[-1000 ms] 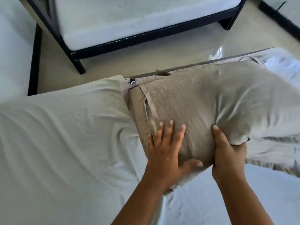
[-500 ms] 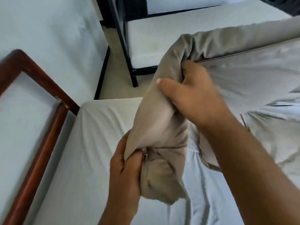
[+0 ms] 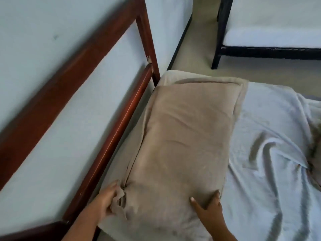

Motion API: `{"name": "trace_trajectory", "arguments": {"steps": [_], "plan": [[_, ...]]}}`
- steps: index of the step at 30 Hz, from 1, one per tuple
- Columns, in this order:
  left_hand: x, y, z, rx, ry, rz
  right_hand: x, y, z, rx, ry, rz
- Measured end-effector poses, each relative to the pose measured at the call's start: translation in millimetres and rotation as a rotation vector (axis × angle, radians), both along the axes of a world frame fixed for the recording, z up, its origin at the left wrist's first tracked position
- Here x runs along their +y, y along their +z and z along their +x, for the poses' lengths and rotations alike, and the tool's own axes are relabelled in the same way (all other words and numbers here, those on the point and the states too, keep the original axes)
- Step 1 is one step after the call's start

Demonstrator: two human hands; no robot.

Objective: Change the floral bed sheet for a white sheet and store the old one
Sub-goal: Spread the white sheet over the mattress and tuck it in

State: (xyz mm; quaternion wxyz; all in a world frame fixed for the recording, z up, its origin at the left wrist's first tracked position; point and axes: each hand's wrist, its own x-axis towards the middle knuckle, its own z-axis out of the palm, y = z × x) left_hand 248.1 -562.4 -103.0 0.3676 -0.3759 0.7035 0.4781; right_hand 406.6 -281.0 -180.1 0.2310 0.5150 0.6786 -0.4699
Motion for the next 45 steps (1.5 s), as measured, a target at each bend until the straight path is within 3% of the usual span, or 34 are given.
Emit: {"name": "trace_trajectory", "arguments": {"steps": [5,8,12,17,22,26,31,34,37,41,45], "plan": [[2.0,-16.6,-29.1,0.133,-0.376,-0.08,-16.1,10.7,-6.5,0.003,-0.139,0.109],[-20.3,-19.2,-40.1,0.375,-0.637,-0.452,-39.9,41.9,-18.9,0.074,-0.133,0.244],[-48.3,-14.4,-46.8,0.547,-0.604,-0.726,-80.6,58.8,-13.4,0.179,-0.163,0.189],[-54.6,-41.5,-20.8,0.257,-0.962,-0.916,-103.4,6.6,20.8,0.13,0.027,-0.123],[-27.0,-60.0,7.8,0.305,-1.012,-0.958,-73.0,-4.8,34.9,0.108,0.158,-0.23],[47.0,-66.0,41.3,0.608,-1.067,-0.806,-27.5,0.8,52.0,0.13,0.05,-0.134],[183.3,-60.4,91.1,0.817,-1.346,-0.453,55.5,12.6,85.2,0.22,-0.393,-0.147],[272.2,-53.5,126.9,0.738,-1.379,-0.202,111.3,17.5,109.6,0.319,-0.65,-0.211],[346.1,-42.4,159.5,0.633,-1.227,0.007,174.1,23.2,123.5,0.465,-0.911,-0.263],[424.8,-34.6,200.5,0.425,-1.124,0.156,269.8,27.7,142.0,0.624,-1.233,-0.363],[485.0,-31.3,238.3,0.391,-1.146,0.213,360.0,30.6,161.8,0.777,-1.461,-0.4]]}}
